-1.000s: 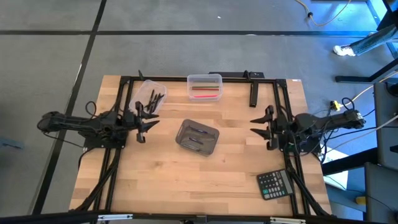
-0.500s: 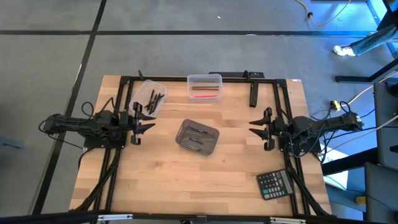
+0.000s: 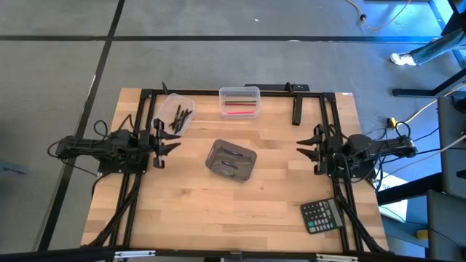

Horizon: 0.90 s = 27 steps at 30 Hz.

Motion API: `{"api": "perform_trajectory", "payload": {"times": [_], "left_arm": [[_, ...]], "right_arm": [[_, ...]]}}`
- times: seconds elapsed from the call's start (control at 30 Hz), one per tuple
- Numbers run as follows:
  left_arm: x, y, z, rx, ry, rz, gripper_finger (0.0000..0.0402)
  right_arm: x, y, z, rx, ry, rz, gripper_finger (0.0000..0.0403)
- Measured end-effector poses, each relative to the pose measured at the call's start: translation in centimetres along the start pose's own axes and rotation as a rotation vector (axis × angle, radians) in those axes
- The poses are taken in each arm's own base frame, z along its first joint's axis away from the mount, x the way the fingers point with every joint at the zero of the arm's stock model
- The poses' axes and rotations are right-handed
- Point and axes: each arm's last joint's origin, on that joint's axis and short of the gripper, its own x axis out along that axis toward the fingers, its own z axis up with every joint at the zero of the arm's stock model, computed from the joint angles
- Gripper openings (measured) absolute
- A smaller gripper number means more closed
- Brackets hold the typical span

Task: Sort crayons/erasers/pens/pencils in bins
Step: Return to Home Position

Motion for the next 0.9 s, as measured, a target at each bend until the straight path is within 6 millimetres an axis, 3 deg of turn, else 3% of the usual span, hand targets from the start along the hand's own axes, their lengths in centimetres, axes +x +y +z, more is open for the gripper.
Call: {"api": "perform_trajectory", "payload": {"times": [0.23,0.4,0.7,0.8,0.9], "left_arm": [[0.0,0.1,0.0,0.072,-0.001,0.032,0.0103],[0.0,0.2,0.4,0.106,-0.033,0.038,0.0101],[0.0,0.1,0.2,-0.004,-0.022,0.029,0.0047],[0.0,0.1,-0.1,-0.048,0.013,0.025,0.0016],[0.0,0.1,-0.2,-0.078,0.018,0.025,0.0005]], "right_arm": [[0.3,0.2,-1.6,0.015,-0.037,-0.001,0.0122],[0.4,0.1,-1.6,-0.034,-0.030,-0.003,0.0122],[0.4,0.1,-1.7,-0.040,-0.025,-0.003,0.0119],[0.4,0.1,-1.7,-0.050,-0.025,-0.003,0.0094],[0.4,0.1,-1.7,-0.058,-0.020,-0.003,0.0039]]}}
